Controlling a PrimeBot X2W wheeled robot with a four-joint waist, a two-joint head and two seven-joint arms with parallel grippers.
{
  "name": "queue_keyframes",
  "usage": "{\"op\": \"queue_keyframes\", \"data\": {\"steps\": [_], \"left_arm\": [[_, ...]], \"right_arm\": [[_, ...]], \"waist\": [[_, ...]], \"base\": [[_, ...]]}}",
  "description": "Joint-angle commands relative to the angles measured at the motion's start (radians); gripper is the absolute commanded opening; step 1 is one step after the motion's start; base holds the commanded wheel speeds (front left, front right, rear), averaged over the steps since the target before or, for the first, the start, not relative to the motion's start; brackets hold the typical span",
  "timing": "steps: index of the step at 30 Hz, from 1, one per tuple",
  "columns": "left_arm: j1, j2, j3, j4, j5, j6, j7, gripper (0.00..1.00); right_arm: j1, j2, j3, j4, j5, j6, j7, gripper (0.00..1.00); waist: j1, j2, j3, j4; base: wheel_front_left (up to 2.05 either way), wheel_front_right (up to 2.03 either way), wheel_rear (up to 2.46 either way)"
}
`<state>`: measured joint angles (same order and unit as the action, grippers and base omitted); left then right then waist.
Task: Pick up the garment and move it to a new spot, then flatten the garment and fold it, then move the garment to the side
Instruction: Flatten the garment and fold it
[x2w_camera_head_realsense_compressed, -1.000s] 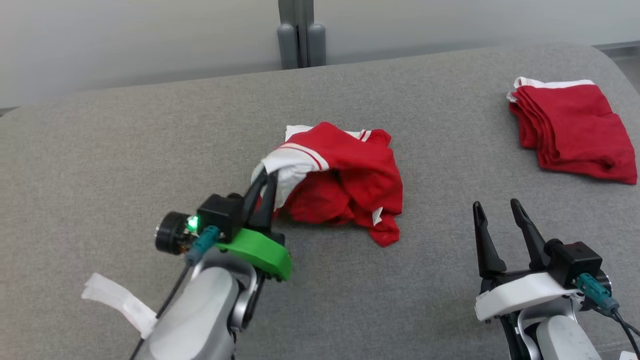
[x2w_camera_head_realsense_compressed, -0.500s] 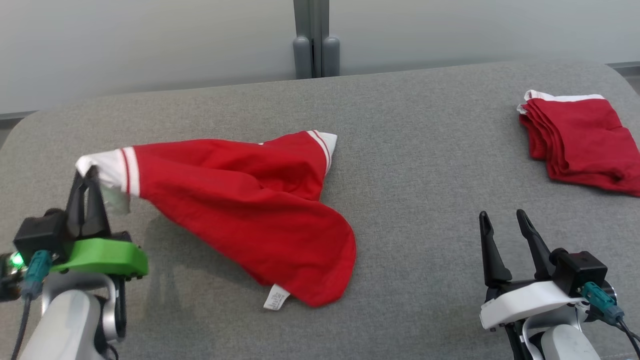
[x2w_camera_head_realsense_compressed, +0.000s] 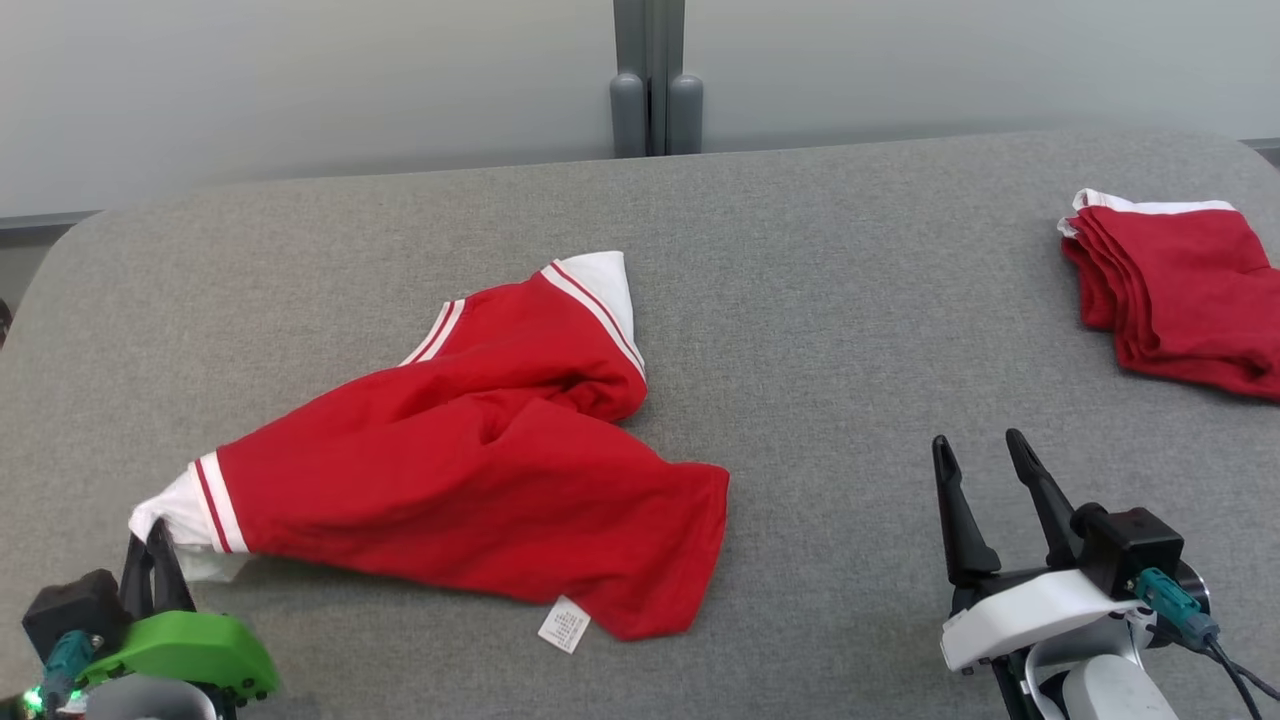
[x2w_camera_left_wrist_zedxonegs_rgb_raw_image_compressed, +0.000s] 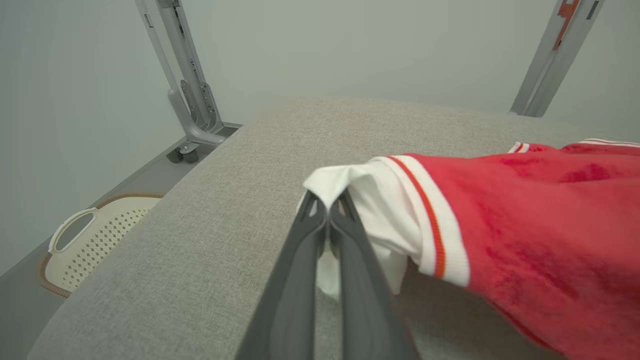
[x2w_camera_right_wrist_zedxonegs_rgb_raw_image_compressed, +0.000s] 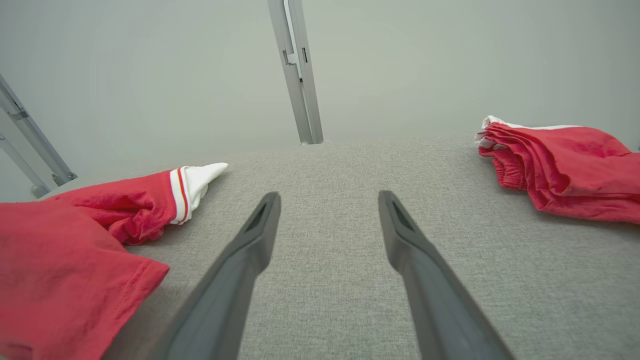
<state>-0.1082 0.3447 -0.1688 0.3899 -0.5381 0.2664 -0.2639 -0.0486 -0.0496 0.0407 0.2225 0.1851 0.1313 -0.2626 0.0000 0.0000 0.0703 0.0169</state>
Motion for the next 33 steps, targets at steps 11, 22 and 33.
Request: {"op": "queue_keyframes", "data": {"steps": [11,22,33], "left_arm": [[0.026,-0.039,0.033,0.139,0.017,-0.077,0.000,1.00],[0.067,-0.031,0.106,0.045,0.069,-0.081,0.000,1.00],[0.043,-0.090,0.076,-0.137,0.134,-0.095,0.000,1.00]], "right_arm": [[0.012,-0.002,0.013,0.010,-0.003,-0.001,-0.003,1.00],[0.021,-0.002,0.013,0.010,0.006,-0.001,-0.003,1.00],[0.003,-0.001,0.109,0.054,0.032,-0.001,-0.003,1.00]], "waist": [[0.0000,0.0000,-0.015,0.008],[0.0000,0.0000,-0.026,0.037],[0.0000,0.0000,-0.024,0.094]], "base": [[0.00,0.00,0.00],[0.00,0.00,0.00],[0.00,0.00,0.00]]}}
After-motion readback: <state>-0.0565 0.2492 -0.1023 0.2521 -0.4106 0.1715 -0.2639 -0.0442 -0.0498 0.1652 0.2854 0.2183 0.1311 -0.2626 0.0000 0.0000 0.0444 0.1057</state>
